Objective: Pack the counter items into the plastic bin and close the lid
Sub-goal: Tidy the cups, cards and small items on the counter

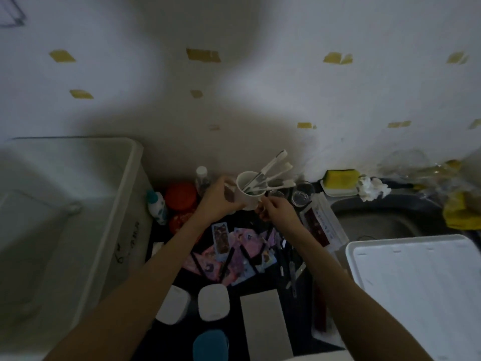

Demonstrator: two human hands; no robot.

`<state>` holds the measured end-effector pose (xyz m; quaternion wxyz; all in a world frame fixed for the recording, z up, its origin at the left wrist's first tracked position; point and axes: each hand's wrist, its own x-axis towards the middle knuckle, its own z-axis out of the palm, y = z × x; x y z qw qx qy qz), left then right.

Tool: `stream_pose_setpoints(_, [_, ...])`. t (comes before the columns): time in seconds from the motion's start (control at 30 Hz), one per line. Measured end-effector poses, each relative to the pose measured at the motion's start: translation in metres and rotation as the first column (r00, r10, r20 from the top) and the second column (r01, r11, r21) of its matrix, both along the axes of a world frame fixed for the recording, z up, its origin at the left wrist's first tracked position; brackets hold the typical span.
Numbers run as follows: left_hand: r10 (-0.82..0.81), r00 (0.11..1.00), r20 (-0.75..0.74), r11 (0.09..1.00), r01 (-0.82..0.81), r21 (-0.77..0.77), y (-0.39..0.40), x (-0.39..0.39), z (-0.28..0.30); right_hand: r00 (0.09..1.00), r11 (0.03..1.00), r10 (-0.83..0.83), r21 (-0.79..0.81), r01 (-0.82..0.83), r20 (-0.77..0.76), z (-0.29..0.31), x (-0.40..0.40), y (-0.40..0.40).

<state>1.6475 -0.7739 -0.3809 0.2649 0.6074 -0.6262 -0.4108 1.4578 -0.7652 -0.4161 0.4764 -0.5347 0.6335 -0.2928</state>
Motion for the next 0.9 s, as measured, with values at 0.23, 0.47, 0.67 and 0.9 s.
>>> stream_pose_setpoints(0.23, [-0.084,0.991,0.104,0.973,0.059,0.223,0.007,0.017,-0.027,0.980,0.993,-0.118,0.001,0.119,-0.158,-0.055,0.007,-0.012])
stream_pose_setpoints(0.47, [-0.212,0.967,0.144,0.936,0.159,0.313,0.013,0.021,-0.047,0.969,0.975,-0.182,0.095,0.200,-0.169,-0.093,0.015,-0.022])
stream_pose_setpoints(0.67, [-0.247,0.945,0.216,0.926,0.165,0.339,0.016,0.026,-0.054,0.966,0.957,-0.212,0.169,0.236,-0.148,-0.107,0.018,-0.035])
stream_pose_setpoints(0.9, [-0.264,0.934,0.241,0.918,0.166,0.361,0.022,0.034,-0.063,0.972,0.971,-0.198,0.113,0.212,-0.124,-0.116,0.010,-0.032])
